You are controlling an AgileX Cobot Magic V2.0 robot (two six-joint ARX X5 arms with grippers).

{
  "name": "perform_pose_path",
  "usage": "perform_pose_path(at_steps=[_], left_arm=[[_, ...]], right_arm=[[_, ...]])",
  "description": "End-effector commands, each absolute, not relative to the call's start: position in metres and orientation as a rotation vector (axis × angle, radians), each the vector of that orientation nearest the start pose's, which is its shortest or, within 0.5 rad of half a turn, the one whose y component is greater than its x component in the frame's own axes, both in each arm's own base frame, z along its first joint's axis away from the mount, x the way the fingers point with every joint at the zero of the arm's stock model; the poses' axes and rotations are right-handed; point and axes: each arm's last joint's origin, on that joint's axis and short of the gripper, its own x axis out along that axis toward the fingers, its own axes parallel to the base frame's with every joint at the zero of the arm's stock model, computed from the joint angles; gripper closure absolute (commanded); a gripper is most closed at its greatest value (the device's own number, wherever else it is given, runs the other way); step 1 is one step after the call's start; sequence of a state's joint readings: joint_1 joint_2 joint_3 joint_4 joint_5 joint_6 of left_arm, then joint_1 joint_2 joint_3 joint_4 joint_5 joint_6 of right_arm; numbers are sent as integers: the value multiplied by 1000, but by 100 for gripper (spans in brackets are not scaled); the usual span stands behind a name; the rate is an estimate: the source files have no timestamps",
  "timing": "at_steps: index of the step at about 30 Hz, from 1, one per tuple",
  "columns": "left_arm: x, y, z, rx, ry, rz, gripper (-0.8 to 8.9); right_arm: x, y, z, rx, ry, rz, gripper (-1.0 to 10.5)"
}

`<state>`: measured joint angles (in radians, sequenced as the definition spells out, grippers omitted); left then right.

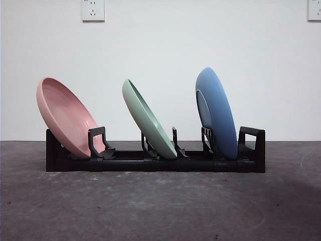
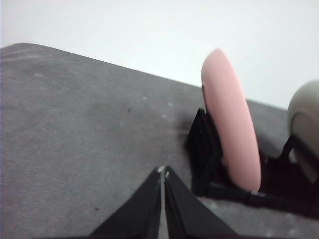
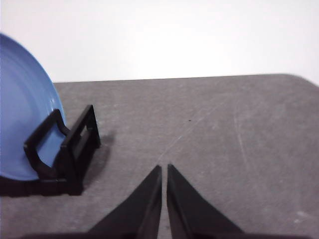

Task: Place the plate

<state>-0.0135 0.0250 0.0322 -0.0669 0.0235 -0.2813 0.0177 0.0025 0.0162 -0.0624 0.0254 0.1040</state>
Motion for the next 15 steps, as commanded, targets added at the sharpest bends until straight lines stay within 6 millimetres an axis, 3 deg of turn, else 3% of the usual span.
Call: perform_pose_path(at_steps=[1, 8, 11, 15], left_arm=[[98, -2, 163, -380, 55, -27, 806], [98, -3, 165, -675, 57, -56, 804], [96, -5, 174, -679, 92, -133, 802], [92, -8, 192, -679, 196, -191, 802]], right_arm=[[97, 1, 162, 227, 46, -2, 930], [95, 2, 159, 481, 144, 9, 931], [91, 5, 162, 513, 254, 71, 931], [87, 8, 183, 521, 298, 173, 931]])
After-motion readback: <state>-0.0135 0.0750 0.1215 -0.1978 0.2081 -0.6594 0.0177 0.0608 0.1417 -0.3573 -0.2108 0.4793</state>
